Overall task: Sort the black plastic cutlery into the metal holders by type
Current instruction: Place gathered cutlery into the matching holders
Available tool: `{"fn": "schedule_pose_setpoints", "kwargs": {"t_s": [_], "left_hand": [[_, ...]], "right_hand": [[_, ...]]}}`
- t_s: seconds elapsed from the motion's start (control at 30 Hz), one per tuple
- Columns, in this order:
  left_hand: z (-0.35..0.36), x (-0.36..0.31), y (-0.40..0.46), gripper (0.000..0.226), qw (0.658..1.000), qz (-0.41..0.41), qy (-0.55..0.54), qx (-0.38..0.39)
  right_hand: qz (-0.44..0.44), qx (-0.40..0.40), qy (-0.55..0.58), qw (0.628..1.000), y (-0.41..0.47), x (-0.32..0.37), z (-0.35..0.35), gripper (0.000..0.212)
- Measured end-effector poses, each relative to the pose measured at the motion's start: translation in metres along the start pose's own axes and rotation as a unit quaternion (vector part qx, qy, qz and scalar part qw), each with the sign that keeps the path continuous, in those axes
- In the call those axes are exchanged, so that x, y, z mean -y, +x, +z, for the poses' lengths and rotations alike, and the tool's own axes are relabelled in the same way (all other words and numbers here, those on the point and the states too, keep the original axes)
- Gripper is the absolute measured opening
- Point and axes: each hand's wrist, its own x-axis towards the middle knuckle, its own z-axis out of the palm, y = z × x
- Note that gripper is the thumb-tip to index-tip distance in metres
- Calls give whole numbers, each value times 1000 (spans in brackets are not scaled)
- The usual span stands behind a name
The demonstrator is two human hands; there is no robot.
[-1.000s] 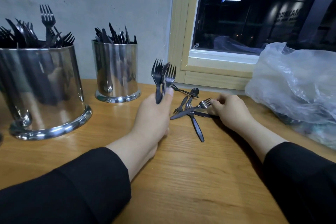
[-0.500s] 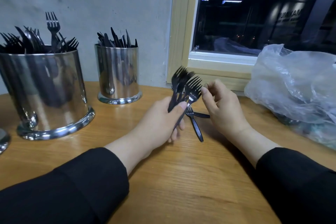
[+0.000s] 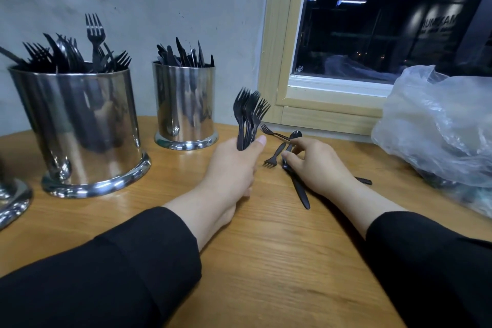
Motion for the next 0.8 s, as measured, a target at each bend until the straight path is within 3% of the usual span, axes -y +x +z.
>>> {"fn": "schedule_pose_setpoints", "kwargs": {"t_s": [0.17,0.3,0.5,0.63,0.73,0.8], "left_hand": [[1,0,0,29,1000,1,5,6],[-1,3,1,30,1000,13,8,7],[-1,3,2,30,1000,19,2,-3],[-1,3,2,30,999,31,10,1],[-1,3,2,31,999,37,9,-1],[-1,2,3,29,999,32,-8,2]], "right_hand": [[-1,14,36,999,2,0,1,38],[18,-37,153,987,1,-2,-3,25],[-10,29,53,998,-7,7,-3,29],[-25,51,43,997,-5,5,0,15],[-6,20,179,984,-6,3,-6,14],[7,-47,282,958,-7,0,-14,14]]}}
